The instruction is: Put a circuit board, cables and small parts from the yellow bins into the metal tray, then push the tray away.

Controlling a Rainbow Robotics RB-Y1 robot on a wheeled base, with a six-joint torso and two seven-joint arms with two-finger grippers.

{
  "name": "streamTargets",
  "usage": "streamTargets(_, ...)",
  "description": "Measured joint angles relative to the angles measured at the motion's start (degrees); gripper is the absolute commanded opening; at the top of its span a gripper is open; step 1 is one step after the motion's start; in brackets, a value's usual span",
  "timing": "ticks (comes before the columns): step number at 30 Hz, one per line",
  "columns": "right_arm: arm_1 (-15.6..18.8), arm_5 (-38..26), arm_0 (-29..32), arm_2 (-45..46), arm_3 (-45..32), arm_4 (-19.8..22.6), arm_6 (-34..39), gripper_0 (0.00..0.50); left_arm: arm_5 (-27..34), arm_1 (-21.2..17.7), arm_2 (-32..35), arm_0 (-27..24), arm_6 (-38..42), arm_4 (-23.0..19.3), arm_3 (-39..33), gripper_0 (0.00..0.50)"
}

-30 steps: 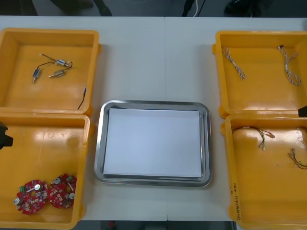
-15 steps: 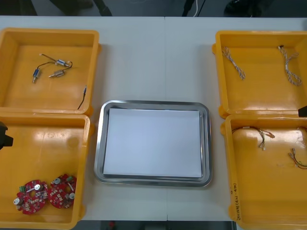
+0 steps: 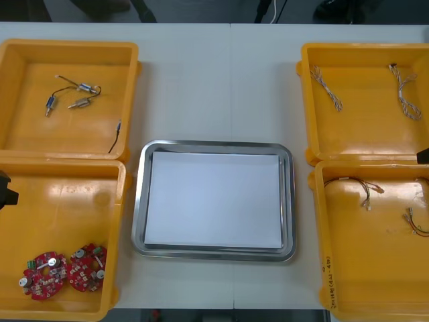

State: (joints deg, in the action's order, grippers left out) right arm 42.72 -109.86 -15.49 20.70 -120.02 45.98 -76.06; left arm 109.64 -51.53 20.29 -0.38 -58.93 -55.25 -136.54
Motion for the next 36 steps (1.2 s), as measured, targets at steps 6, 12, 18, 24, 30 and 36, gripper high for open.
streamTargets(6,0.0,0.0,0.0,0.0,0.0,0.0,0.0,0.5,0.0,0.0,0.0,0.0,0.0,0.0,0.0,0.5)
streamTargets(12,0.0,0.0,0.0,0.0,0.0,0.0,0.0,0.5,0.0,0.0,0.0,0.0,0.0,0.0,0.0,0.5)
streamTargets(18,0.0,0.0,0.0,0.0,0.0,0.0,0.0,0.5,0.0,0.0,0.0,0.0,0.0,0.0,0.0,0.5)
streamTargets(24,0.0,0.0,0.0,0.0,0.0,0.0,0.0,0.5,0.0,0.0,0.0,0.0,0.0,0.0,0.0,0.5)
streamTargets(30,0.0,0.0,0.0,0.0,0.0,0.0,0.0,0.5,0.0,0.0,0.0,0.0,0.0,0.0,0.0,0.5)
streamTargets(36,0.0,0.0,0.0,0.0,0.0,0.0,0.0,0.5,0.0,0.0,0.0,0.0,-0.01,0.0,0.0,0.5)
